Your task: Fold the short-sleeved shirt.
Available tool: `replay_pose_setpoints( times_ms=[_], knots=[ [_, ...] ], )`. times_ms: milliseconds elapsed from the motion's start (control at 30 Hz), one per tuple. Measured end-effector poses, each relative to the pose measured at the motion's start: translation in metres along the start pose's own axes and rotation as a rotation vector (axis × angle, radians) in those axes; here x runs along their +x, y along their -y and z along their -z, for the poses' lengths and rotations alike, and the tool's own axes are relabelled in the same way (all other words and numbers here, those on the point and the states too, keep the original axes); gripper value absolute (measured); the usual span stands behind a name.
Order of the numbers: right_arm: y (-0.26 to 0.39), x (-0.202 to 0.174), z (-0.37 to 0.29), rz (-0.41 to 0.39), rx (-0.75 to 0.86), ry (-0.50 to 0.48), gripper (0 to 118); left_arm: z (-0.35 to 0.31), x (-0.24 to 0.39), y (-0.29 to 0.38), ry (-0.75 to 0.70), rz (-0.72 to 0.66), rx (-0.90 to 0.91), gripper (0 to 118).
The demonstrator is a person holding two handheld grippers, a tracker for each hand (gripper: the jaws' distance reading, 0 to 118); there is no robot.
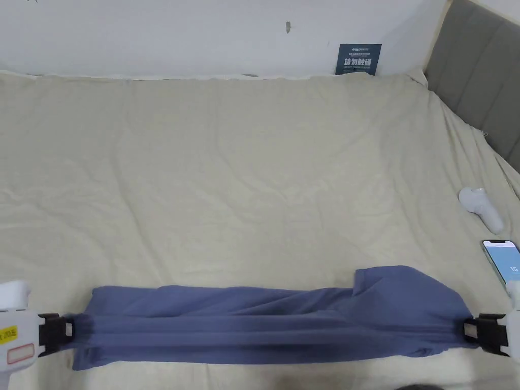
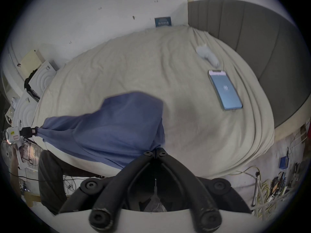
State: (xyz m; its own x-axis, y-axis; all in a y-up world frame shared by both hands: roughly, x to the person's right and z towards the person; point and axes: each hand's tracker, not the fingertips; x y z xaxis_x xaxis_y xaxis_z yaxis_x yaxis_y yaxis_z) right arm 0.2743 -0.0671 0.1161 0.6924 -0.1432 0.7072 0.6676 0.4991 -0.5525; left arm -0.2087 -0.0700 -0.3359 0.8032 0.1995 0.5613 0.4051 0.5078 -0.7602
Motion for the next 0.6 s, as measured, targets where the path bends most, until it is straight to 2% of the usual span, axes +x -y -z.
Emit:
replay_pose_setpoints(
  times_ms=[333, 367, 400, 433, 467, 500, 533, 567, 600],
  knots=[
    [0.002, 0.003, 0.031, 0.033, -0.058, 0.046, 2, 0.028, 0.001, 0.016, -0.029, -0.022, -0.073, 1],
    [0.002, 0.003, 0.033, 0.033, -0.078, 0.046, 20, 0.029, 0.002, 0.016, -0.031, -0.022, -0.074, 2],
    [0.002, 0.001, 0.032, 0.030, -0.083, 0.050, 51, 0.029, 0.003, 0.015, -0.032, -0.023, -0.073, 12],
    [0.002, -0.001, 0.029, 0.023, -0.086, 0.108, 81, 0.027, 0.003, 0.014, -0.029, -0.016, -0.071, 48],
    [0.001, -0.002, 0.025, 0.014, -0.072, 0.168, 104, 0.025, 0.004, 0.012, -0.027, -0.008, -0.068, 110],
    [0.001, 0.001, 0.020, 0.018, -0.050, 0.164, 105, 0.022, 0.002, 0.011, -0.053, -0.010, -0.065, 118],
    [0.000, 0.003, 0.011, 0.034, -0.034, 0.126, 105, 0.021, -0.002, 0.009, -0.050, -0.016, -0.072, 117],
    [-0.003, 0.003, 0.000, 0.067, -0.014, 0.118, 105, 0.010, -0.004, 0.012, -0.010, -0.084, -0.002, 117],
    [-0.006, 0.003, -0.009, 0.088, -0.002, 0.110, 105, 0.002, -0.012, 0.010, -0.053, -0.054, -0.054, 112]
  ],
)
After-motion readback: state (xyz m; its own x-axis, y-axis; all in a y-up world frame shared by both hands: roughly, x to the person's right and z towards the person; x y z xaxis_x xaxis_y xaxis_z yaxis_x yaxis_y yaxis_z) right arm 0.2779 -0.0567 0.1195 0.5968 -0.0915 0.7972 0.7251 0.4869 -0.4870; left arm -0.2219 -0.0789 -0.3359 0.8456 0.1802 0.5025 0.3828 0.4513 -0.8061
